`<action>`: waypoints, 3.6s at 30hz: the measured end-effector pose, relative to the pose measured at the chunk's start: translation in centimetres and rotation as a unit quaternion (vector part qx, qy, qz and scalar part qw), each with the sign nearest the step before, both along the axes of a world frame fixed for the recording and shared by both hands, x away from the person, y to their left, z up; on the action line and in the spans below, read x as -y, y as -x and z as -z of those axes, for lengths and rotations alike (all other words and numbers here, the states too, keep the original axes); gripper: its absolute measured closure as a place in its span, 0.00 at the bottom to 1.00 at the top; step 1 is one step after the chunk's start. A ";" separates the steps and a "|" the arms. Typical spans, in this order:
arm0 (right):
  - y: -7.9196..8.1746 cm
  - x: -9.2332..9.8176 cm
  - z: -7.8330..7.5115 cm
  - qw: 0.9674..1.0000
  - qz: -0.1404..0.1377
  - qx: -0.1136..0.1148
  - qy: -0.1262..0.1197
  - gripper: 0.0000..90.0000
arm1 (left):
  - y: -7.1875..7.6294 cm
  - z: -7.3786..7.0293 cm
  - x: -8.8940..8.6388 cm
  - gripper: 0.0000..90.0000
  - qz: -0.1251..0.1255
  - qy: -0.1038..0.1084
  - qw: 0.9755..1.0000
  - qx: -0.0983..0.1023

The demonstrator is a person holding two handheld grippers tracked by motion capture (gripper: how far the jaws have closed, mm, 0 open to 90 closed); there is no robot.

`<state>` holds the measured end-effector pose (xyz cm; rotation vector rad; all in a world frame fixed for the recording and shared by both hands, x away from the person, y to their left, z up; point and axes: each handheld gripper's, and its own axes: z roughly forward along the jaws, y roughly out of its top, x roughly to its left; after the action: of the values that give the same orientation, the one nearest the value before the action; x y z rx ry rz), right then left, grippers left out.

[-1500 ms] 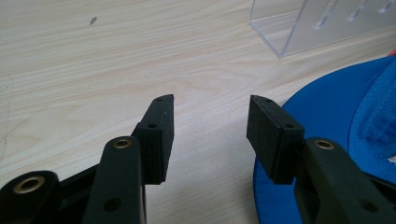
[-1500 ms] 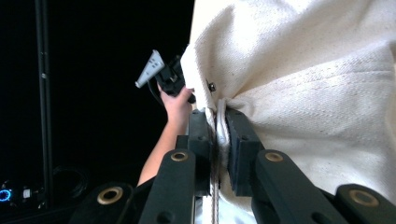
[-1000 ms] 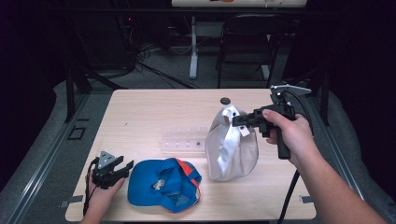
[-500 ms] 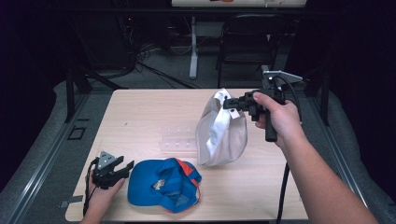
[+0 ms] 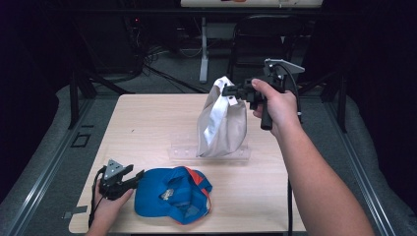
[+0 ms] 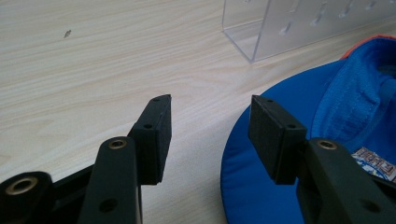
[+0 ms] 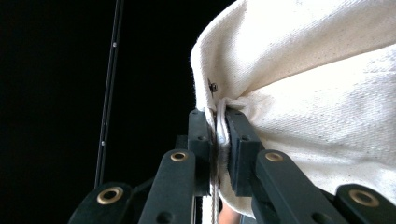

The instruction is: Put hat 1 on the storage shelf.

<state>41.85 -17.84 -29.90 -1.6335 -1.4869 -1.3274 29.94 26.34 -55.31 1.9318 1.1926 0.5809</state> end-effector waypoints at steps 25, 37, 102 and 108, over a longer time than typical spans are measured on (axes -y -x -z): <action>-3.7 -3.6 1.7 1.000 -0.003 -0.015 0.012 0.91 | -0.5 -4.5 5.0 0.56 0.078 -0.004 0.996 0.044; -4.4 -4.9 2.5 1.000 0.000 -0.021 0.021 0.91 | -1.8 -6.0 9.0 0.53 0.111 -0.006 0.992 0.055; -3.5 -8.4 2.9 0.999 -0.039 -0.011 0.024 0.90 | -3.7 -5.3 11.6 0.92 0.129 -0.007 0.990 0.056; -3.5 -8.9 3.1 0.998 -0.046 -0.011 0.036 0.90 | -3.6 -4.5 11.0 0.92 0.113 0.029 0.992 0.044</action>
<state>45.30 -8.93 -33.04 -1.5990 -1.5940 -1.2151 33.51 15.37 -50.79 1.9391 0.9109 0.4999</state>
